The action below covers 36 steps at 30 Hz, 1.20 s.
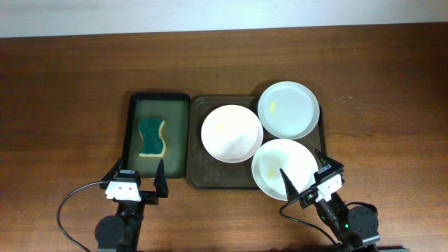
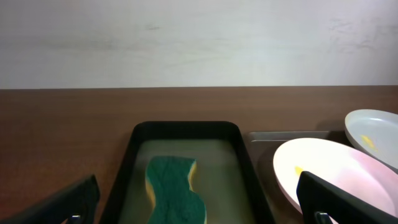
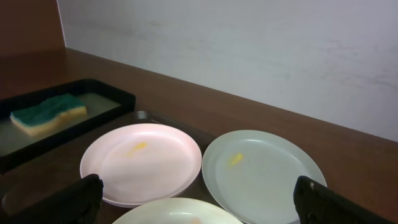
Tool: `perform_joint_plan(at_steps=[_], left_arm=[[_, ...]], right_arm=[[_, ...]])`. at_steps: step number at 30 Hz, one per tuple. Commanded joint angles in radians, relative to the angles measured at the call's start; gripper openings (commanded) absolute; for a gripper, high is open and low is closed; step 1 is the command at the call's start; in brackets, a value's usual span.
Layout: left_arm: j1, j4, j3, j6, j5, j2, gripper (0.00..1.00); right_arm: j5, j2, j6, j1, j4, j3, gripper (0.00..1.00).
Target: Clean dirty plates on tray and stack at the side
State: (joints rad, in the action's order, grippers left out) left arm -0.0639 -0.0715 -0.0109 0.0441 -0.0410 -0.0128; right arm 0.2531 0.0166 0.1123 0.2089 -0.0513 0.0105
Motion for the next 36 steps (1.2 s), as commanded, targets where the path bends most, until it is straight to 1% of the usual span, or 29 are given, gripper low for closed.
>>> perform_joint_plan(at_steps=[1,3,5,7,8,9,10,12,14,17,19,20,24,25,27,30,31,33,34,35,36], left_arm=[[-0.004,0.01,-0.006,-0.022,-0.057,0.006,0.99],[-0.004,-0.005,-0.029,-0.009,-0.1,0.006,0.99],[-0.004,-0.061,-0.082,0.047,-0.102,0.006,0.99],[-0.004,-0.115,-0.146,0.06,-0.102,-0.001,0.99],[-0.003,-0.154,-0.204,0.06,-0.101,-0.017,0.99],[-0.003,-0.19,-0.269,0.06,-0.098,-0.042,0.99],[-0.003,-0.219,-0.33,0.059,-0.093,-0.073,0.99],[-0.003,-0.28,-0.464,0.047,-0.094,-0.155,0.99],[-0.003,-0.353,-0.629,0.013,-0.094,-0.281,0.99],[-0.003,-0.488,-0.867,0.004,-0.095,-0.478,0.99],[-0.003,-0.636,-1.064,0.004,-0.095,-0.642,0.99],[-0.003,-0.742,-1.19,0.004,-0.095,-0.749,0.99],[-0.003,-0.987,-1.49,0.004,-0.095,-1.007,0.99],[-0.003,-1.036,-1.559,0.004,-0.095,-1.072,0.99],[-0.004,-1.109,-1.641,0.005,-0.1,-1.164,0.99],[-0.003,-1.16,-1.69,0.004,-0.137,-1.253,0.99],[-0.004,-1.177,-1.69,0.005,-0.14,-1.285,1.0],[-0.004,-1.202,-1.69,0.005,-0.14,-1.318,1.0],[-0.004,-1.217,-1.69,0.005,-0.14,-1.332,0.98],[-0.004,-1.239,-1.69,0.005,-0.139,-1.351,0.84],[-0.003,-1.255,-1.69,0.005,-0.139,-1.365,0.66]], right_arm=[[0.005,-0.004,0.004,-0.006,-0.005,-0.005,0.98],[0.005,-0.004,0.004,-0.006,0.003,-0.005,0.98],[-0.003,-0.004,0.004,-0.006,0.016,-0.005,0.98],[0.003,-0.004,0.002,-0.006,0.017,-0.005,0.98],[0.002,-0.004,-0.019,-0.006,0.019,-0.005,0.98],[-0.002,-0.004,-0.077,-0.007,0.028,0.001,0.98],[-0.002,-0.004,-0.138,-0.006,0.022,0.019,0.98],[-0.003,-0.003,-0.209,-0.007,-0.011,0.074,0.98],[-0.036,0.006,-0.235,-0.006,-0.071,0.15,0.98],[-0.101,0.07,-0.238,-0.006,-0.184,0.304,0.98],[-0.129,0.179,-0.232,-0.006,-0.281,0.464,0.98],[-0.13,0.245,-0.217,-0.006,-0.328,0.547,0.98],[-0.13,0.52,-0.214,-0.006,-0.541,0.859,0.98],[-0.13,0.637,-0.214,-0.006,-0.649,0.99,0.98],[-0.13,0.792,-0.214,-0.006,-0.811,1.164,0.98],[-0.117,1.04,-0.215,-0.006,-1.075,1.442,0.98],[-0.086,1.154,-0.216,-0.006,-1.168,1.558,0.99],[-0.046,1.268,-0.214,-0.006,-1.258,1.663,0.98],[-0.043,1.305,-0.215,-0.006,-1.287,1.69,0.98],[-0.016,1.368,-0.215,-0.006,-1.338,1.724,0.95],[0.007,1.403,-0.215,-0.006,-1.356,1.73,0.79]])
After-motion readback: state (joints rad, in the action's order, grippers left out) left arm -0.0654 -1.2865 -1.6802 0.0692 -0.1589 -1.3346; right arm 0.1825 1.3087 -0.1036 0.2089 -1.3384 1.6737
